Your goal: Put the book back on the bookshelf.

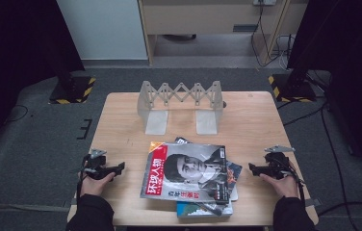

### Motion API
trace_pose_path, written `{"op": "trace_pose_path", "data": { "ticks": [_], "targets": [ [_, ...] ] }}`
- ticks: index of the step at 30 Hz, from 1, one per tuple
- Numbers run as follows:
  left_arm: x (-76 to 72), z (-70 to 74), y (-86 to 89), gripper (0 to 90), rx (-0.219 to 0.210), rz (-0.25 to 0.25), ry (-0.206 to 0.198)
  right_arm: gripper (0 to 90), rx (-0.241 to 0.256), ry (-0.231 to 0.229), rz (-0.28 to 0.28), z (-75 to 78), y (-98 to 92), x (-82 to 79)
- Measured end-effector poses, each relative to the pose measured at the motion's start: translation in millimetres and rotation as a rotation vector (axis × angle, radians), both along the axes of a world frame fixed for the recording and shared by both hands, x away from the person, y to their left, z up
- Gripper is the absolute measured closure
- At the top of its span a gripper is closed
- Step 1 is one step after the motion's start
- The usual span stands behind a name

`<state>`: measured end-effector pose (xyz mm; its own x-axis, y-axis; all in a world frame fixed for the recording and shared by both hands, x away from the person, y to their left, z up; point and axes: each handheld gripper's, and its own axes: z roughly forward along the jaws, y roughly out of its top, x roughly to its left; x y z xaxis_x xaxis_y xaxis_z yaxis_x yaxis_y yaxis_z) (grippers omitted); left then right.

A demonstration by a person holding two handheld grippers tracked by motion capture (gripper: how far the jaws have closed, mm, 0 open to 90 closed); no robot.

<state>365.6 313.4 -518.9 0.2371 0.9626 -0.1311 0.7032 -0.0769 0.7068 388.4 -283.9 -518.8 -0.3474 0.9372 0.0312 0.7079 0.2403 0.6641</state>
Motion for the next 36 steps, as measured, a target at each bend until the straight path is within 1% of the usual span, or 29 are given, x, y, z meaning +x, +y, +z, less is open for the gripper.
{"op": "trace_pose_path", "data": {
  "ticks": [3,4,6,7,11,13,15,17,23,24,27,29,30,31,32,33,36],
  "targets": [
    [-4.7,7.4,-2.0,14.4,-0.035,0.001,-0.016,6.5,0.015,-0.017,-0.001,5.4,1.9,-3.1],
    [-6.6,10.1,-3.5,14.9,-0.038,0.001,-0.025,6.7,0.016,-0.021,-0.006,6.8,2.6,-4.0],
    [-10.3,15.9,-7.7,14.9,-0.016,-0.014,-0.052,7.5,0.030,-0.028,-0.007,10.2,3.4,-5.6],
    [-12.0,18.7,-10.0,15.3,-0.025,-0.017,-0.062,7.8,0.038,-0.027,-0.016,12.1,4.8,-6.8],
    [-17.8,28.0,-19.4,16.6,-0.070,-0.038,-0.093,8.5,0.051,-0.059,0.003,19.6,11.0,-11.1],
    [-20.3,31.3,-24.5,17.1,-0.084,-0.050,-0.091,8.8,0.064,-0.062,-0.003,23.0,14.8,-12.9],
    [-22.6,33.8,-29.5,18.4,-0.094,-0.066,-0.090,8.8,0.074,-0.071,0.003,25.7,18.0,-14.5],
    [-24.6,35.4,-33.9,19.5,-0.103,-0.079,-0.094,8.8,0.076,-0.080,0.004,28.4,20.9,-16.0],
    [-28.7,36.5,-42.8,21.0,-0.105,-0.109,-0.100,8.5,0.094,-0.114,0.012,37.5,27.5,-20.2],
    [-29.3,37.1,-43.7,21.2,-0.104,-0.112,-0.098,8.5,0.104,-0.117,0.011,39.3,28.5,-21.1],
    [-31.3,39.0,-46.2,21.2,-0.107,-0.118,-0.111,8.5,0.118,-0.137,0.010,43.7,30.9,-23.5],
    [-32.9,40.0,-48.0,20.9,-0.104,-0.119,-0.129,8.5,0.119,-0.149,0.016,46.2,32.5,-24.9],
    [-33.9,40.6,-49.2,20.6,-0.105,-0.121,-0.130,8.5,0.123,-0.152,0.013,47.5,33.9,-25.9],
    [-34.9,41.2,-50.5,20.6,-0.114,-0.125,-0.125,8.5,0.124,-0.159,0.019,48.5,34.7,-26.3],
    [-36.1,41.8,-52.1,20.8,-0.128,-0.123,-0.098,8.2,0.129,-0.157,0.023,49.4,36.1,-26.8],
    [-37.0,41.7,-53.9,20.8,-0.132,-0.130,-0.091,8.1,0.128,-0.158,0.029,50.1,37.3,-27.4],
    [-40.9,41.7,-59.6,21.9,-0.132,-0.165,-0.098,8.0,0.131,-0.162,0.041,51.8,41.1,-28.6]
  ]
}}
